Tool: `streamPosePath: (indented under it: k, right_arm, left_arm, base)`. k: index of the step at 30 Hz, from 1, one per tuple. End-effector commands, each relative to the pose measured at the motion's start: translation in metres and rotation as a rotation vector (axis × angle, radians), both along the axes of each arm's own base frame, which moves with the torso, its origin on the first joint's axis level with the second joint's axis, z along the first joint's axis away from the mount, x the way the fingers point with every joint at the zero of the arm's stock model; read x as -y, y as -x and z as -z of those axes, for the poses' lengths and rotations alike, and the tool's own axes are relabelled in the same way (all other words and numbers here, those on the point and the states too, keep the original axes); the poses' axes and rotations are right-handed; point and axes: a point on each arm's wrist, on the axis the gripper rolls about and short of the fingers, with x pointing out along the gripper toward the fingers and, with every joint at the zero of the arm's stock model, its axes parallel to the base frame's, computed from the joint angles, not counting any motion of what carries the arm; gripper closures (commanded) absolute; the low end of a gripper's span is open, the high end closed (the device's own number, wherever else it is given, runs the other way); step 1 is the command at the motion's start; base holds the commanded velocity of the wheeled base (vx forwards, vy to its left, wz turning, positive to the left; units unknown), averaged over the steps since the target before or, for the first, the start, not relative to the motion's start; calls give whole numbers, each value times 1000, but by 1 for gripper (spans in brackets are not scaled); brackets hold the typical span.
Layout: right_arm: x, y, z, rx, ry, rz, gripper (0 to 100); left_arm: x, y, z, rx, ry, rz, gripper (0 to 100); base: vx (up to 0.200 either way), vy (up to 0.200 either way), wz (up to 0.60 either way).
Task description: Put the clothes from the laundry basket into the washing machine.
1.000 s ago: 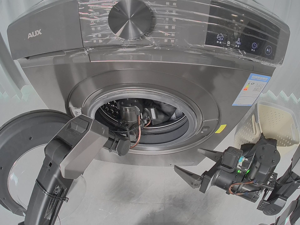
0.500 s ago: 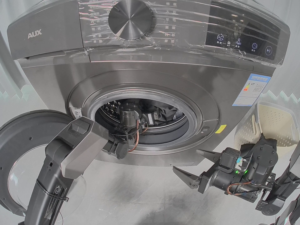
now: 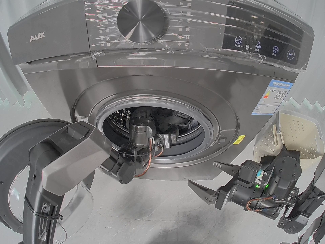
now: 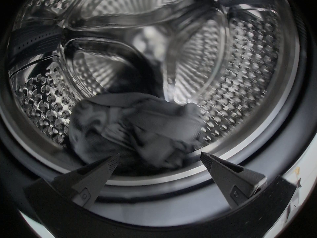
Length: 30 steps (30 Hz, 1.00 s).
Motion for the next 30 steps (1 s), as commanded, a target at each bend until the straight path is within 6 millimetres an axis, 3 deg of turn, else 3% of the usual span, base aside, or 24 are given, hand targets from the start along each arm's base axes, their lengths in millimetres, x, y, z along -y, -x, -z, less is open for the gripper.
streamPosePath:
  k: [1, 4, 6, 9, 15, 21, 26, 30]
  right_arm:
    - [0, 1, 0, -1, 1, -2, 0]
    - [1, 2, 0, -2, 2, -2, 0]
    - [1, 2, 1, -6, 6, -2, 0]
    - [3, 2, 1, -6, 6, 1, 0]
    - [6, 5, 0, -8, 8, 2, 0]
    - [16, 17, -6, 4, -3, 1, 0]
    - [33, 28, -21, 46, -39, 42, 0]
    - [47, 39, -33, 87, -75, 83, 0]
  left_arm:
    - [0, 64, -36, 17, -9, 108, 0]
    - [-2, 79, -36, 30, -24, 133, 0]
    - [-4, 104, -36, 27, -31, 178, 0]
    - [-9, 127, -39, 25, -31, 230, 0]
    - [-27, 173, -58, 39, -18, 299, 0]
    - [-60, 229, -83, 69, 6, 347, 0]
    - [-90, 255, -93, 102, 16, 326, 0]
    - [-104, 263, -92, 110, 2, 290, 0]
  base:
    - [0, 0, 0]
    - [0, 0, 0]
    - [0, 0, 0]
    - [0, 0, 0]
    - [0, 0, 0]
    - [0, 0, 0]
    - [0, 0, 0]
    - [-150, 0, 0]
